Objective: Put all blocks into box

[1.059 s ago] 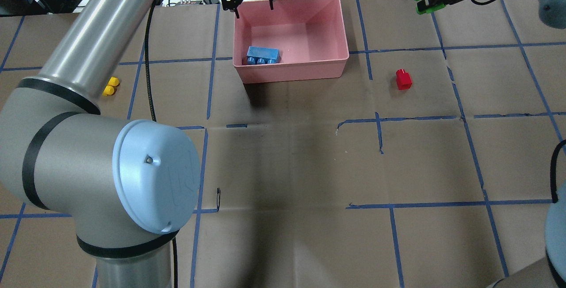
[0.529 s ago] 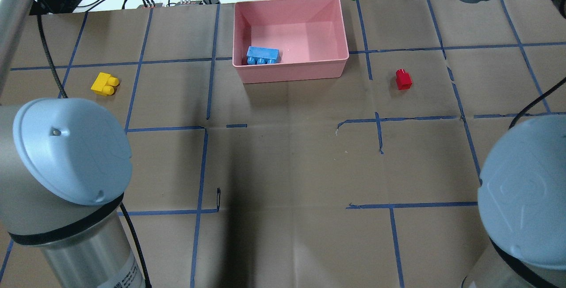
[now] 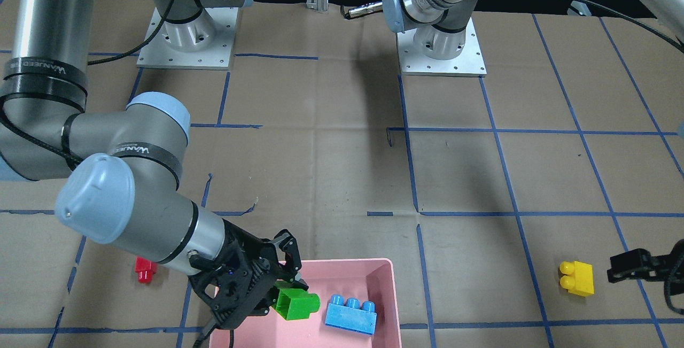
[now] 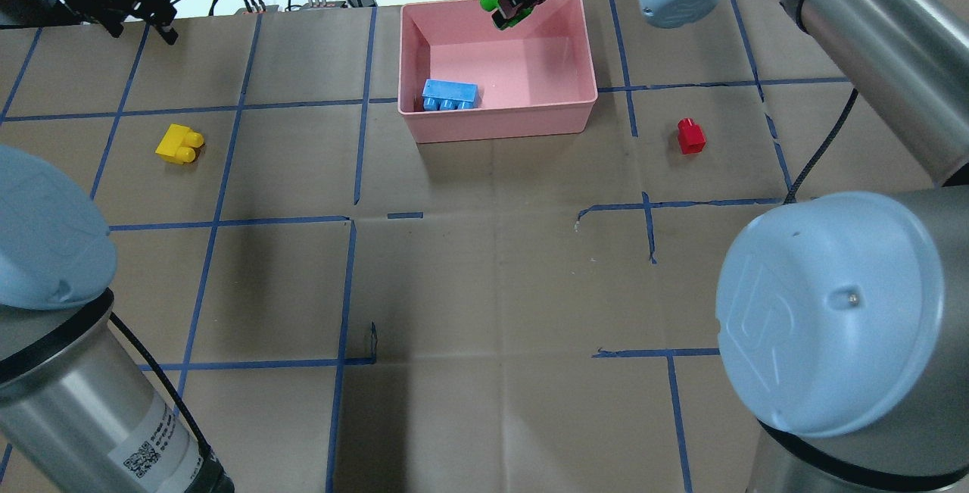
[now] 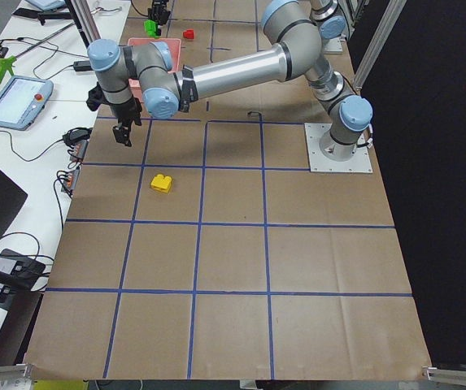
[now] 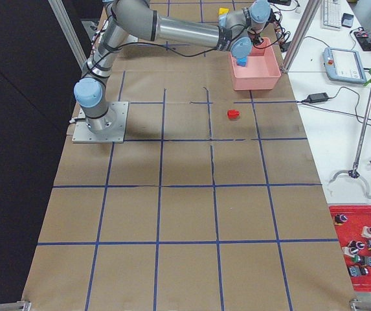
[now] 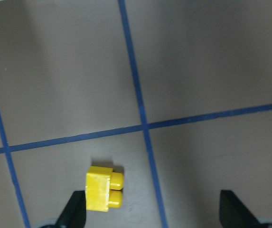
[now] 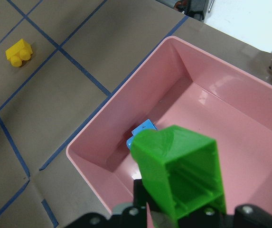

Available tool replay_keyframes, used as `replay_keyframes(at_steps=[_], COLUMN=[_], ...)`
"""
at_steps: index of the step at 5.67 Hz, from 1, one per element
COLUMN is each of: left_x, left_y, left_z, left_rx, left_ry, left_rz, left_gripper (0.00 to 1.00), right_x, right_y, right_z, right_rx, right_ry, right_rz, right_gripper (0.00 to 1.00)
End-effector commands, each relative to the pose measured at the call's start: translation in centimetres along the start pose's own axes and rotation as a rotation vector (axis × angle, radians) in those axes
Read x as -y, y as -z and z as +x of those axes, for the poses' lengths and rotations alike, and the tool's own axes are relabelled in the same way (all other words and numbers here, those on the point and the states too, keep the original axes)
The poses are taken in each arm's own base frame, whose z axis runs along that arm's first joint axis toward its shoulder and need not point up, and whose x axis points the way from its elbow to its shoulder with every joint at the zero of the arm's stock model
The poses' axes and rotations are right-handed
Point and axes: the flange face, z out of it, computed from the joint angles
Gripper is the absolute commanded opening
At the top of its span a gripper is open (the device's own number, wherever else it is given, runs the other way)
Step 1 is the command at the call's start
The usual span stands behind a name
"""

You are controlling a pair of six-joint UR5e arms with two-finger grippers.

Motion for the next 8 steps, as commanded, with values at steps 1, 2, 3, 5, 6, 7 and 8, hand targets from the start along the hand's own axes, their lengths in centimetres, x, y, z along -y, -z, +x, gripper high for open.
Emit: replay_keyframes(at_steps=[1, 2, 3, 5, 6, 7, 8], left_x=[-5.4, -5.7, -5.7, -5.0, -3.5, -2.8, -2.4], left_y=[-3.1, -6.0, -8.7, -11.7, -13.2, -14.2, -15.7], left_z=[-4.4, -3.5, -3.0, -3.0, -2.2, -1.0, -0.4], left_rx=[-0.030, -0.047, -0.022, 0.008, 0.016, 0.003, -0.014], left_ry=[-0.098, -0.150, -0.153, -0.095, -0.092, -0.072, -0.050], left_rz=[-0.024, -0.014, 0.032, 0.066, 0.112, 0.105, 0.090], left_gripper=[0.98, 0.98, 0.98, 0.99, 0.99, 0.98, 0.98], right_x=[0.3, 0.3, 0.1, 0.0, 0.0, -0.2, -1.1], right_y=[-1.9, -2.2, -2.5, -2.5, -2.0, 0.3, 6.4], right_z=[-1.3, -1.5, -1.4, -1.4, -1.6, 0.0, 2.2], right_rx=[0.023, 0.018, 0.024, 0.019, 0.016, -0.046, -0.208], right_ry=[0.023, 0.020, 0.017, 0.024, 0.025, 0.008, -0.018], right_rz=[-0.007, -0.015, -0.019, -0.022, -0.023, -0.024, -0.048], right_gripper=[0.72, 1.00, 1.00, 1.00, 1.00, 1.00, 1.00])
